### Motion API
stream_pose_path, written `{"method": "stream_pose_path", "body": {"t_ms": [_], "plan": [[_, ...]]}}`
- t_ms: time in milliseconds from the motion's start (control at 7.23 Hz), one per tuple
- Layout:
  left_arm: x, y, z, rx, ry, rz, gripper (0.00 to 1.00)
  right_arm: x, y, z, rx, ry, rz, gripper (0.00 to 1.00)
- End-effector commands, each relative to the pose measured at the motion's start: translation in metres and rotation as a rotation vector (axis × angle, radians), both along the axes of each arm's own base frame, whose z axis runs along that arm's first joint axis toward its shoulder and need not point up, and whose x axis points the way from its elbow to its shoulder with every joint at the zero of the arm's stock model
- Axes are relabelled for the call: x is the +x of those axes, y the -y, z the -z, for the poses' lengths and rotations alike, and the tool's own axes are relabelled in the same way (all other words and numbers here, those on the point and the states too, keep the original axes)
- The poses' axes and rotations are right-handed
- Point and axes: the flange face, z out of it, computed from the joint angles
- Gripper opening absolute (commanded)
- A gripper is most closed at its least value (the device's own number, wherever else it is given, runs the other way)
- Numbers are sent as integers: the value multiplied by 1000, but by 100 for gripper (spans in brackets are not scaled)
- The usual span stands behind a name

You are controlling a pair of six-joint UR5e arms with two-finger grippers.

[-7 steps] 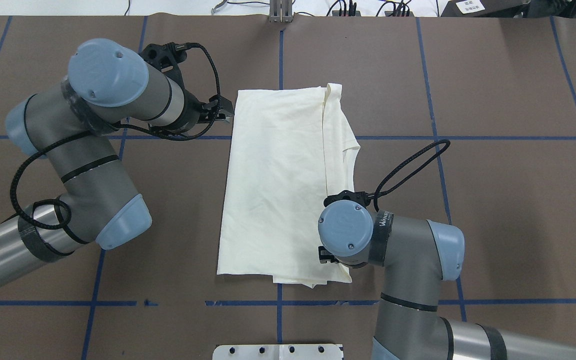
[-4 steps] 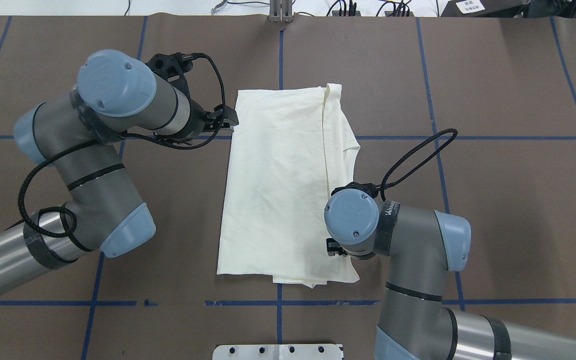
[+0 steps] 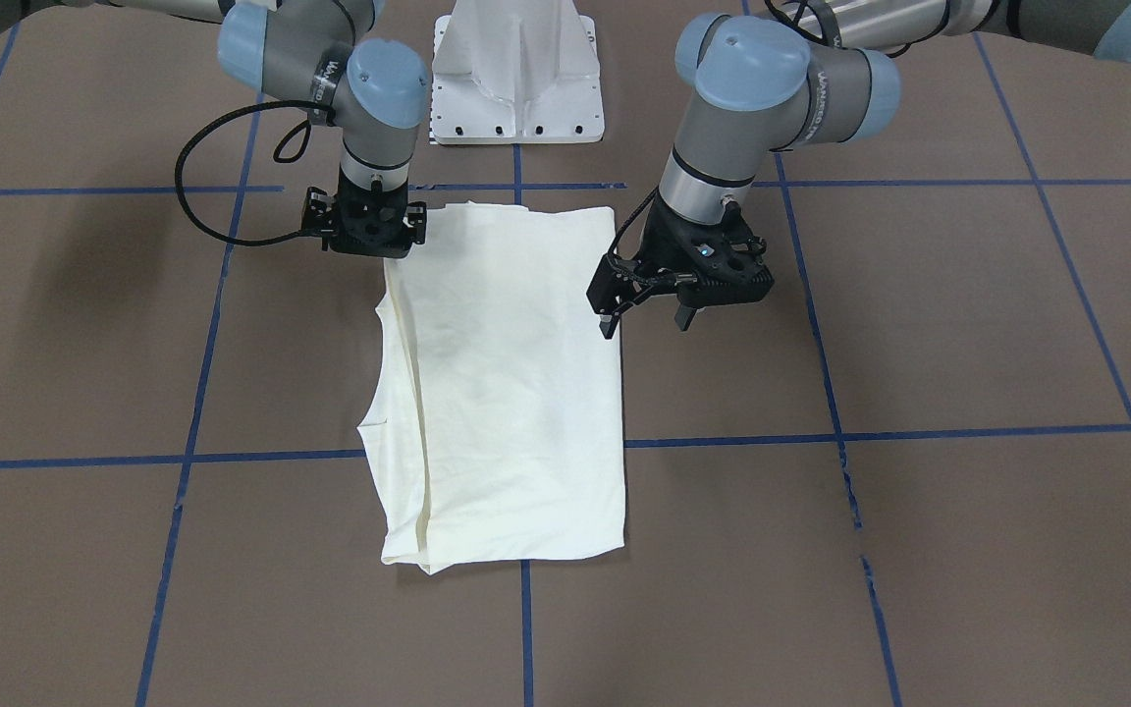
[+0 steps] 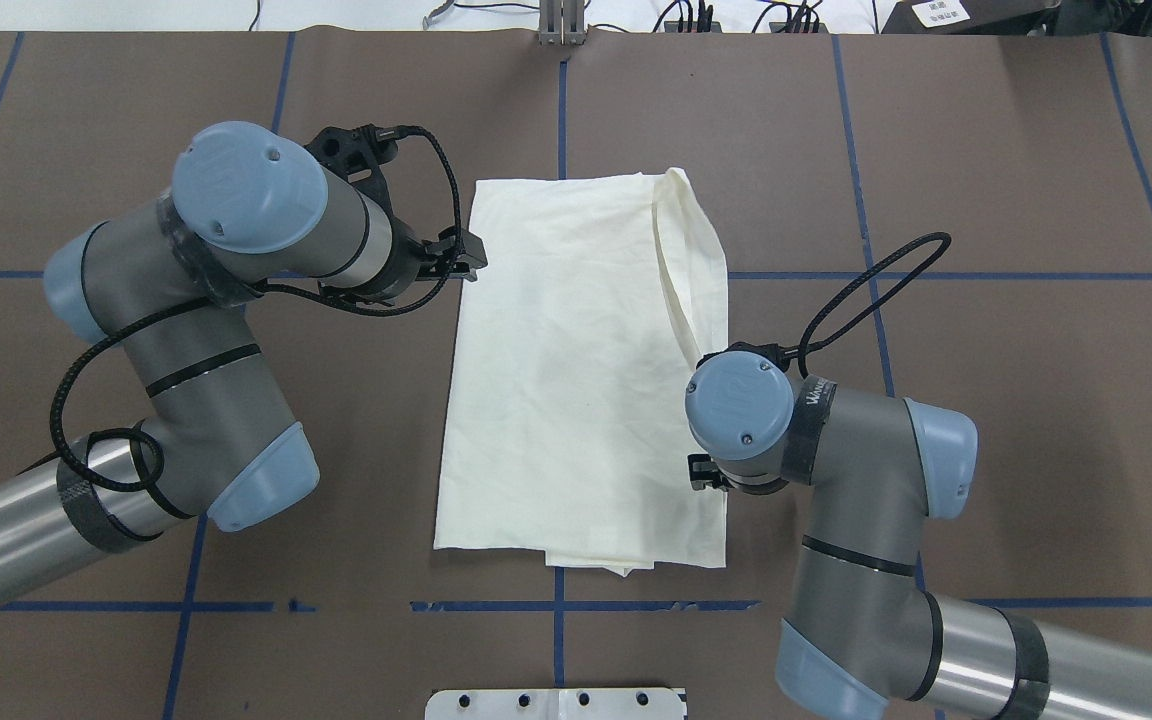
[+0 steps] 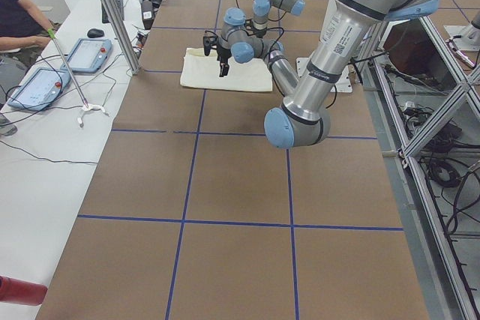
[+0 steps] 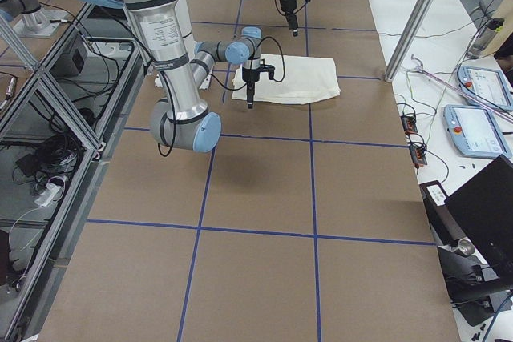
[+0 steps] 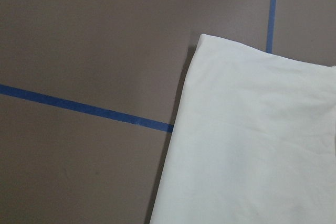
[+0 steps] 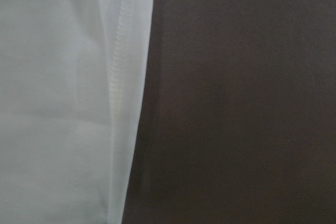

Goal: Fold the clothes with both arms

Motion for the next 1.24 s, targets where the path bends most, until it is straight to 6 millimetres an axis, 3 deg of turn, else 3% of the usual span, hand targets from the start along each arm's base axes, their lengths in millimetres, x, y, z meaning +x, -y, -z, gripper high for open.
{"method": "stream_pose_path", "body": {"t_ms": [0,276,415,553,691,829,1106], "plan": [[0,-2,2,2,-4,-3,100,26,11,28,14,26,-9,100],[0,-5,3,-17,-28,6,100,40,11,53,34,97,-14,100],[8,-25,-20,-71,-71,11,100,53,8,77,62,180,-23,100],[16,-51,-57,-178,-136,23,100,62,2,94,66,241,-26,100],[21,-73,-67,-197,-156,8,100,66,1,102,65,274,-36,100],[40,-99,-73,-285,-157,13,99,67,1,105,65,294,-49,100],[72,-162,-61,-347,-84,17,94,69,3,106,53,302,-54,100]]}}
